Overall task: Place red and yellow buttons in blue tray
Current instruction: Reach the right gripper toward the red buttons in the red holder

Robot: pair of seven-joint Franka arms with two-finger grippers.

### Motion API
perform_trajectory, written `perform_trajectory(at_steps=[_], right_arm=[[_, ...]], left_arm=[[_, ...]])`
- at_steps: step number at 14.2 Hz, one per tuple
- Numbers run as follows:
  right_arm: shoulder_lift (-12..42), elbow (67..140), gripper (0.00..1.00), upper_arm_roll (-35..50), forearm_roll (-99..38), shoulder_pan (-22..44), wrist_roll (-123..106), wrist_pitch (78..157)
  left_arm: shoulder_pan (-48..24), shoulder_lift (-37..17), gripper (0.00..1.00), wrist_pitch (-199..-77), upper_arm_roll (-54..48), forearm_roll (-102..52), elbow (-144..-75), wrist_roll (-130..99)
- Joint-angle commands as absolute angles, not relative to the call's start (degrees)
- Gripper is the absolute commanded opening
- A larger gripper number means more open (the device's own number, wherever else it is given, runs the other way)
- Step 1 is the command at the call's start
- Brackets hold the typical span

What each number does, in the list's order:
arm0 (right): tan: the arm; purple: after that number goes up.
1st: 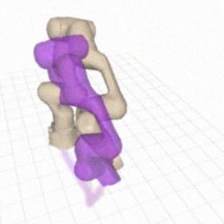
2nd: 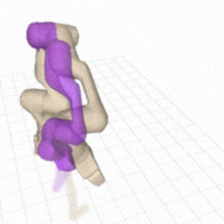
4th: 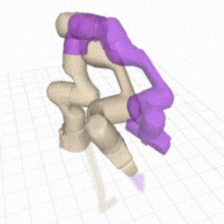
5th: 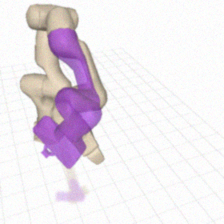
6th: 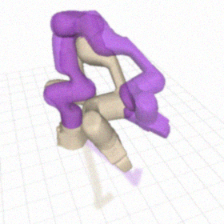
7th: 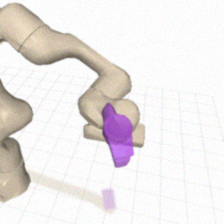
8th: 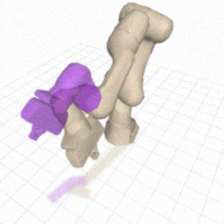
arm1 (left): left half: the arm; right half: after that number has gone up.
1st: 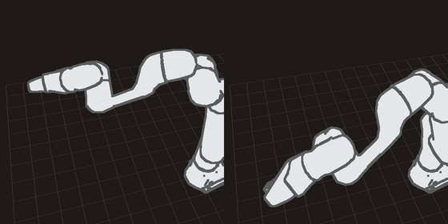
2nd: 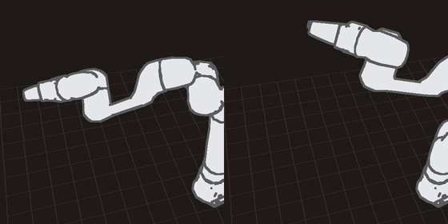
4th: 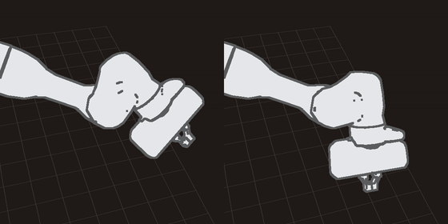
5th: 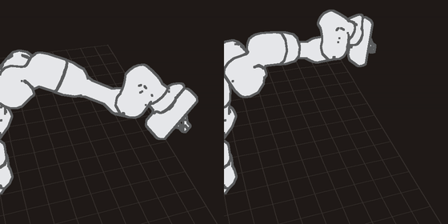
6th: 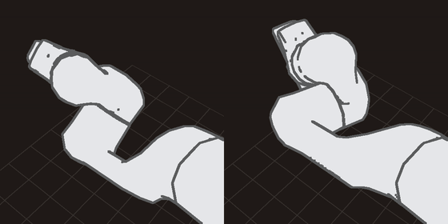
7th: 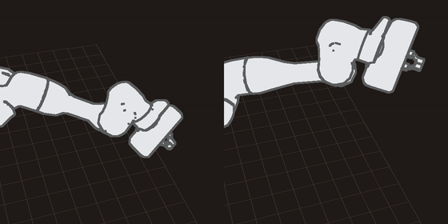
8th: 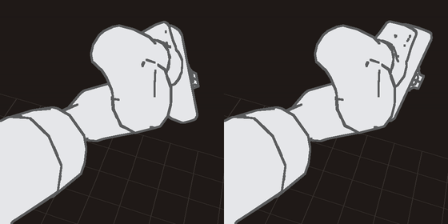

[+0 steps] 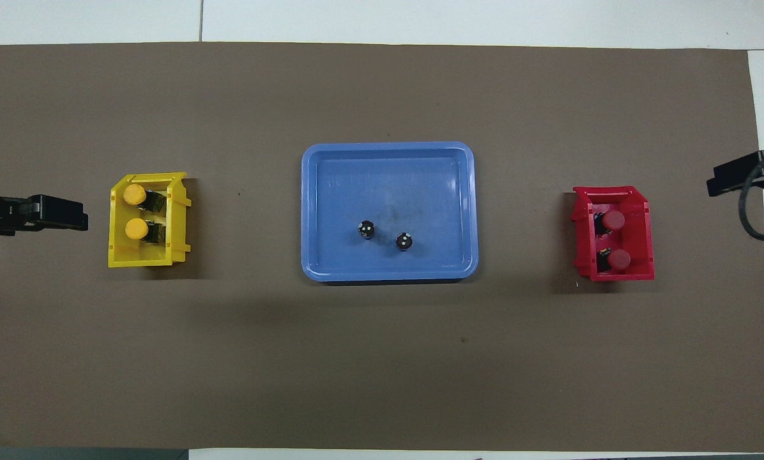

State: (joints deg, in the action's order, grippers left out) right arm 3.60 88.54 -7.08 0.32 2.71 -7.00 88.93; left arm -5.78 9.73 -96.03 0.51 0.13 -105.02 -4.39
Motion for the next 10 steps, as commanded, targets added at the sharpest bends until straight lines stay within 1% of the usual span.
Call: perform_trajectory(at_steps=[1,3,6,8,10], right_arm=[[10.8,84.5,1.0,-6.7,-0.5,3.5,-5.8,92.0],[13.1,86.0,1.0,-6.3,-0.8,4.6,-4.7,97.7],[13.1,94.4,0.99,-6.1,-1.8,5.4,-3.4,105.6],[12.5,99.4,0.91,-6.2,-1.9,4.7,-3.9,108.5],[12.3,101.1,0.81,-6.2,-1.9,4.8,-4.0,108.7]], left_arm=[[-5.5,11.6,1.0,-97.0,0.7,-0.4,-107.1,-4.1],[-5.6,11.5,1.0,-96.8,0.7,-0.4,-107.0,-4.4],[-5.3,11.7,1.0,-97.3,1.0,-0.4,-107.5,-4.6],[-5.3,11.6,1.0,-97.6,1.1,-0.3,-107.5,-4.6],[-5.3,11.8,1.0,-96.8,1.1,-0.2,-107.5,-4.5]])
